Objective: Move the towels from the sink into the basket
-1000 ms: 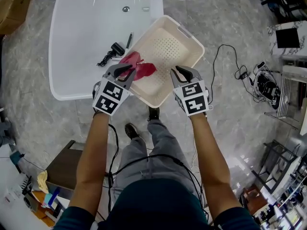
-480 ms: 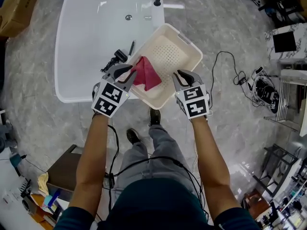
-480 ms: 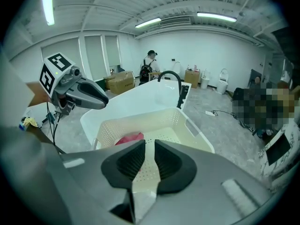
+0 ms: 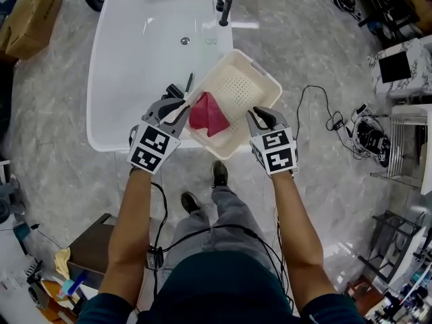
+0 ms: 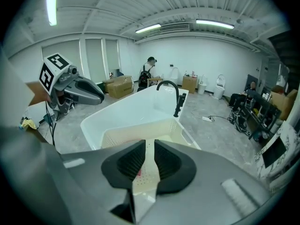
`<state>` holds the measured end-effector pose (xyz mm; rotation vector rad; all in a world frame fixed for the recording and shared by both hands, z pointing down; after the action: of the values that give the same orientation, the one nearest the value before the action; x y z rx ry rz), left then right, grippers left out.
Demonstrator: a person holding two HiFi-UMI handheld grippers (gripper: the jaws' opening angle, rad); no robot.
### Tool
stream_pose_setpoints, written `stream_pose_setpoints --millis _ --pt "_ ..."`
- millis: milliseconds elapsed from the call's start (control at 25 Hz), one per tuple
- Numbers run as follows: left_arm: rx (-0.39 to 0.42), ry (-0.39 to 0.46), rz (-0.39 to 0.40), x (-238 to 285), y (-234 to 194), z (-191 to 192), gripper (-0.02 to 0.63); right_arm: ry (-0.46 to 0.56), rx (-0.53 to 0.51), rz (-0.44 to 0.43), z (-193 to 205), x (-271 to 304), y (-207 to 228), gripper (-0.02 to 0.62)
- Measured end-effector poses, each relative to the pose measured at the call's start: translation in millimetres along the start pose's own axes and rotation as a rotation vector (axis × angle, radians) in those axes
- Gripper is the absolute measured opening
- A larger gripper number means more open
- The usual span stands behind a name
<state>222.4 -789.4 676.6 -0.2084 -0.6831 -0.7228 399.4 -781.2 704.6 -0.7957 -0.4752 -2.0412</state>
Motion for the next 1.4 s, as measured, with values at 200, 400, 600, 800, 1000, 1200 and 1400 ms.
stream_pose_setpoints --millis 200,400,600,800,1000,1200,1400 --pt "-0.003 0.050 -0.018 -29.2 -5.4 -19.9 0.052 0.040 -0.025 0.023 -22.4 -21.4 -1.5 0.063" --pt "0.028 0.075 -0.043 -61.9 -11.4 -33.8 0.052 0.092 -0.040 0.043 -50.0 -45.6 -8.1 0.047" --pt "0.052 0.102 -0.068 -103.7 -15.0 -51.3 0.051 0.149 -0.066 0.027 -81.8 -77.4 -27.1 0.012" --pt "0.073 0.141 -0.102 -152.4 -17.6 -71.7 0.040 0.247 -0.103 -0.022 -125.5 -110.1 -54.8 0.011" --pt "0.085 0.193 -0.127 -207.6 -18.0 -95.8 0.024 0.357 -0.124 -0.079 -174.6 -143.4 -91.7 0.011" --pt "0.116 0.247 -0.192 -271.3 -29.4 -105.5 0.009 0.440 -0.164 -0.147 -217.2 -164.6 -146.7 0.009" --pt "0.076 0.340 -0.246 -339.3 -31.7 -104.1 0.006 0.502 -0.203 -0.213 -244.0 -193.9 -199.2 0.009"
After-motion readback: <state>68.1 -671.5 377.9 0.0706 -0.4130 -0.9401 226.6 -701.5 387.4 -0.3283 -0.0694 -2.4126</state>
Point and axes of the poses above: the fingertips, and each gripper's own axes: x forward along the fingers, y to its right, z out of its underside, the point moved 1 cm from there along -x, backward along the fingers, and after that the axes turned 1 degree about -z, right-handed, at the moved point
